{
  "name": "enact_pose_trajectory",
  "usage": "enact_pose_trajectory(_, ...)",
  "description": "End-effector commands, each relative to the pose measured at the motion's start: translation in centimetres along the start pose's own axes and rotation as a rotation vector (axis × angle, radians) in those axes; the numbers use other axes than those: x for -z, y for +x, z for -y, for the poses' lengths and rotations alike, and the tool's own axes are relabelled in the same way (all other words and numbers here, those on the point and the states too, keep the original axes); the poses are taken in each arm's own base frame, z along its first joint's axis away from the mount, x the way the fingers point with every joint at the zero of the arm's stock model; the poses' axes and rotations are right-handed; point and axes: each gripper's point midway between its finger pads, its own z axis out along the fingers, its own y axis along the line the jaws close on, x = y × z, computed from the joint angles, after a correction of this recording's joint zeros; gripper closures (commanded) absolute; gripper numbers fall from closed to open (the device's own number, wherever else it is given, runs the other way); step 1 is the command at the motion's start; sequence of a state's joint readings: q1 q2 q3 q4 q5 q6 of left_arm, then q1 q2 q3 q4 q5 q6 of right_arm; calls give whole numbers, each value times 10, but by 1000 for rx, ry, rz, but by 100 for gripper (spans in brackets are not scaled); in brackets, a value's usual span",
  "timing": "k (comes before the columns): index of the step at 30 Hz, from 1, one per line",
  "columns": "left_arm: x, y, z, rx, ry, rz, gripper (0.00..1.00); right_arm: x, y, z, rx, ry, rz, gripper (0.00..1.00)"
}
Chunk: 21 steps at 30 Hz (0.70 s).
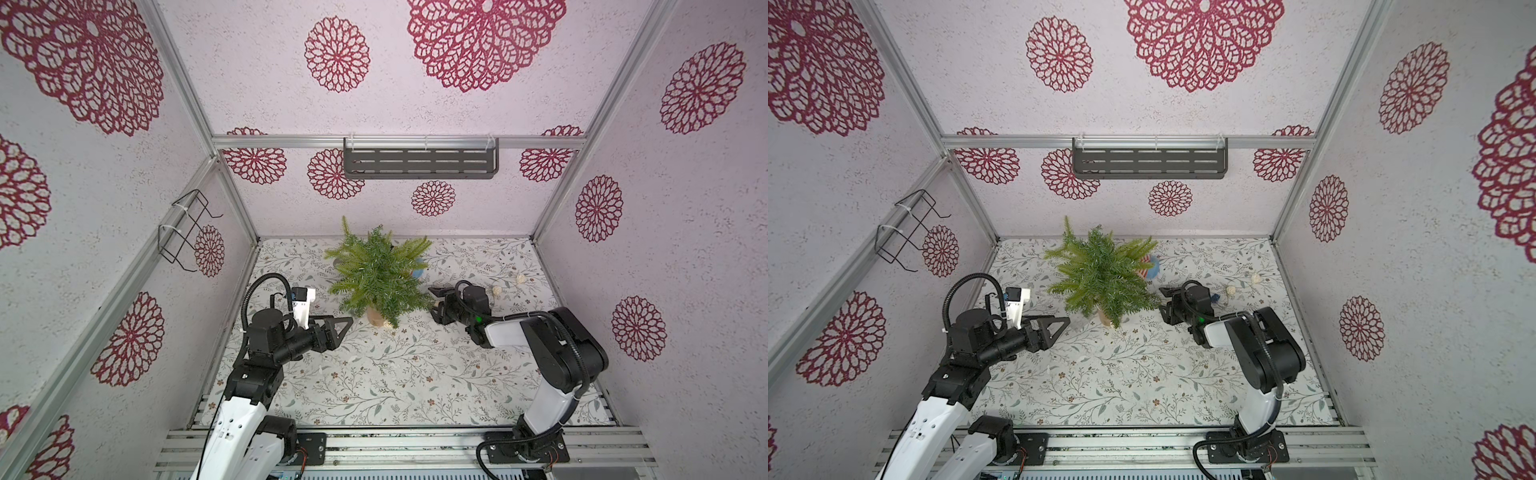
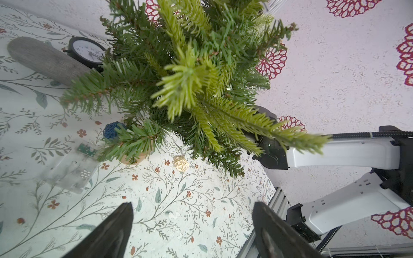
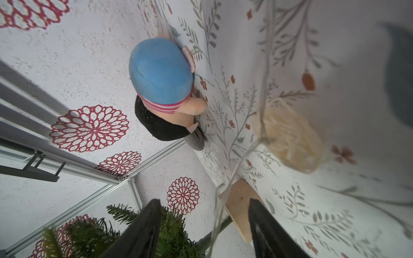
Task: Remove string lights from the small christmas tree
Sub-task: Remove the light string from the Christmas tree.
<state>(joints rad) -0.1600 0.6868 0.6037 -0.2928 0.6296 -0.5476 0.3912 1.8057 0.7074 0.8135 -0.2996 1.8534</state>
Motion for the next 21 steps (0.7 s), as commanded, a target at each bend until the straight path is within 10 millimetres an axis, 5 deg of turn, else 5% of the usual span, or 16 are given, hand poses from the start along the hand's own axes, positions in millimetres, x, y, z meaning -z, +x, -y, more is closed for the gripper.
enact_pose_trajectory(1, 0, -7, 3, 22, 1, 24, 12, -6, 9, -47, -9, -170, -28, 42)
enact_pose_trajectory(11, 4, -5, 2, 226, 19, 82, 14, -3, 11, -60, 61, -244, -14, 81)
enact_pose_trajectory(21, 3, 2, 18, 292, 57, 42, 15, 11, 28, -103, 268, -297, -15, 92)
